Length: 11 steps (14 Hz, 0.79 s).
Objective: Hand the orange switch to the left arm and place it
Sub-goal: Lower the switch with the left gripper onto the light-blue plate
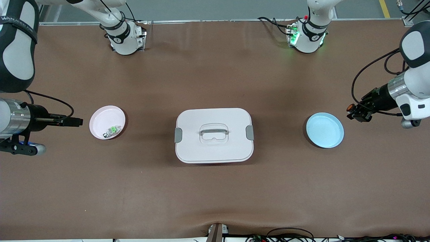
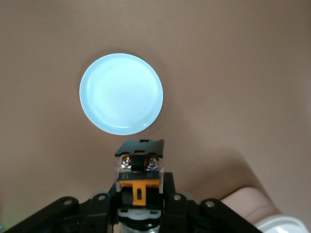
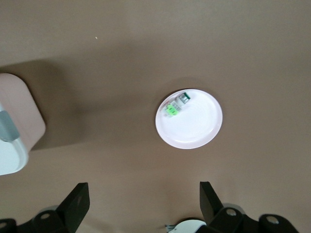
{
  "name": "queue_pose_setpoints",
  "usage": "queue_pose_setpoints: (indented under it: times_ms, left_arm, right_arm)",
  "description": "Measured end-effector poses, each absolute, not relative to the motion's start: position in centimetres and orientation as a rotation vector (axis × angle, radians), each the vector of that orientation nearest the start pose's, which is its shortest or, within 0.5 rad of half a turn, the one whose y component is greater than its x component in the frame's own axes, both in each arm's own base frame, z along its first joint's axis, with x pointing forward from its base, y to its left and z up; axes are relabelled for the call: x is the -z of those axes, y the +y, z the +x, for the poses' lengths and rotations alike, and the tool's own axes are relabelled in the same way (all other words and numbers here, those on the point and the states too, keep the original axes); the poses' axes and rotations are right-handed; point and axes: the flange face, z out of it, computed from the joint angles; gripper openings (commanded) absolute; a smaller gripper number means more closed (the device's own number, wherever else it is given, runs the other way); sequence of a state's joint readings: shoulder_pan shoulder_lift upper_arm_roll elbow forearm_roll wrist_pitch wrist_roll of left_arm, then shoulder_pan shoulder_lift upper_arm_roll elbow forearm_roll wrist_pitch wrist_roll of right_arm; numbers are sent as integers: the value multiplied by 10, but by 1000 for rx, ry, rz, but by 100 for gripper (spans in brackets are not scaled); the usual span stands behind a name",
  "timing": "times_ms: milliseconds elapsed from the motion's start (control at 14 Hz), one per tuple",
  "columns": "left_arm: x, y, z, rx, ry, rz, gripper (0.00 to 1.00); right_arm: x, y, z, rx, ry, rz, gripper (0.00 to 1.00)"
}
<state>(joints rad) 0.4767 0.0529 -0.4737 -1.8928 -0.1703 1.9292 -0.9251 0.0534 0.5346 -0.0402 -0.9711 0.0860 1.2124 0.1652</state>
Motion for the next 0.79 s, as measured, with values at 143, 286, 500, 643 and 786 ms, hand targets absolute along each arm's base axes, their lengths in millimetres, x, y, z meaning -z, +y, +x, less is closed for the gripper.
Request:
queue_pose_setpoints:
  times_ms: [143, 286, 500, 643, 786]
  left_arm:
    - [-463, -7, 572, -126, -1661, -2854, 0]
    - [-447, -6, 570, -96, -1772, -2795, 0]
    - [-415, -4, 563, -60, -1895, -2720, 0]
    - [-391, -2, 554, -57, -1925, -2692, 0]
    - [-370, 0, 545, -55, -1939, -2675, 0]
  right_arm:
    - [-543, 24, 663, -459, 177, -3076, 100]
    - [-543, 11, 663, -456, 130, -3070, 100]
    - [-544, -6, 663, -447, 23, -3058, 100]
    - [-545, -19, 663, -441, 38, -3056, 100]
    - [-548, -39, 662, -420, 77, -3065, 100]
